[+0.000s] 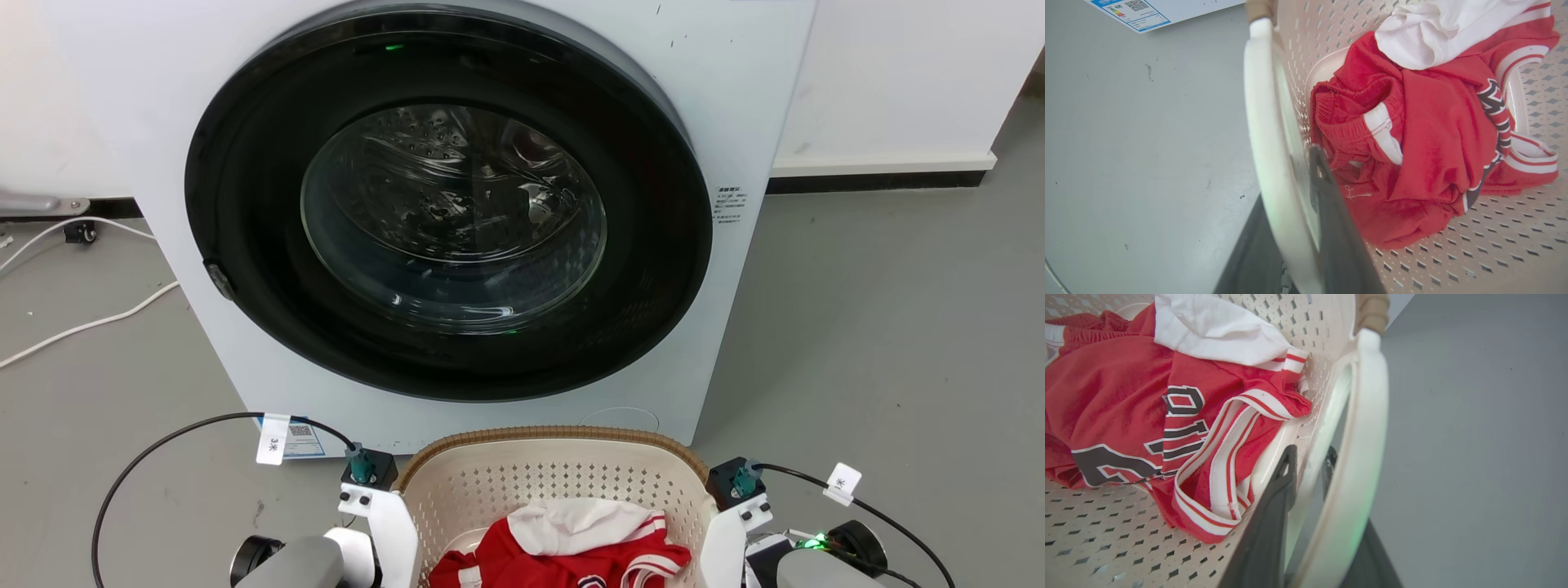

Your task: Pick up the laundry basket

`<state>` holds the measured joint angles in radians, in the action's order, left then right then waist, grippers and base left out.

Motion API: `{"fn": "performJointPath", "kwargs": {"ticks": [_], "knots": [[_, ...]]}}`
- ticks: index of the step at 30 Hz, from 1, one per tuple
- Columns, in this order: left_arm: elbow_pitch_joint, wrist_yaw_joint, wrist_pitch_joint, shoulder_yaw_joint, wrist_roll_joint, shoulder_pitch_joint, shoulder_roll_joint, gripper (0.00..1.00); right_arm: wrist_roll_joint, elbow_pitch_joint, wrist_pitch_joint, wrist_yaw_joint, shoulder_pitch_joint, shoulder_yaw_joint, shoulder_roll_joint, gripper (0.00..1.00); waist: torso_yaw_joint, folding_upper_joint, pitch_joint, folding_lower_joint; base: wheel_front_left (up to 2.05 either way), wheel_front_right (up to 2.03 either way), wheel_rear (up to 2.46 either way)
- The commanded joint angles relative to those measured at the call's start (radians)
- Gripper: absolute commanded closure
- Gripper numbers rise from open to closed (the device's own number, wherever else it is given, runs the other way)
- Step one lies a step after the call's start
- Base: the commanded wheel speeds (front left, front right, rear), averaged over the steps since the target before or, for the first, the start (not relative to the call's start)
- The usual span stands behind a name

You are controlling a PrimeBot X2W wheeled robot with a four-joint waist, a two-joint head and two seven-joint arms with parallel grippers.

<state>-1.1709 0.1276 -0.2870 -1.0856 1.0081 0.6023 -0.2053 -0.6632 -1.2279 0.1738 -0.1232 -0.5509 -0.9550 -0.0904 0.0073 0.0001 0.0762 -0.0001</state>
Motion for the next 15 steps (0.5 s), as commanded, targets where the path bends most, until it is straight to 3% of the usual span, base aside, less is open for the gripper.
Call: {"fn": "performJointPath", "kwargs": {"ticks": [1,15], "knots": [[0.001,0.004,0.012,-0.007,0.004,0.004,-0.005,1.00,-0.006,0.001,0.004,-0.014,-0.007,-0.020,0.001,1.00,-0.002,-0.0001,0.002,0.0001,0.00,0.00,0.00],[-0.001,0.004,0.015,-0.047,0.043,0.005,-0.010,1.00,-0.082,-0.005,0.003,-0.014,-0.016,-0.092,0.000,1.00,-0.013,-0.0001,0.014,0.0001,0.00,0.00,0.00]]}}
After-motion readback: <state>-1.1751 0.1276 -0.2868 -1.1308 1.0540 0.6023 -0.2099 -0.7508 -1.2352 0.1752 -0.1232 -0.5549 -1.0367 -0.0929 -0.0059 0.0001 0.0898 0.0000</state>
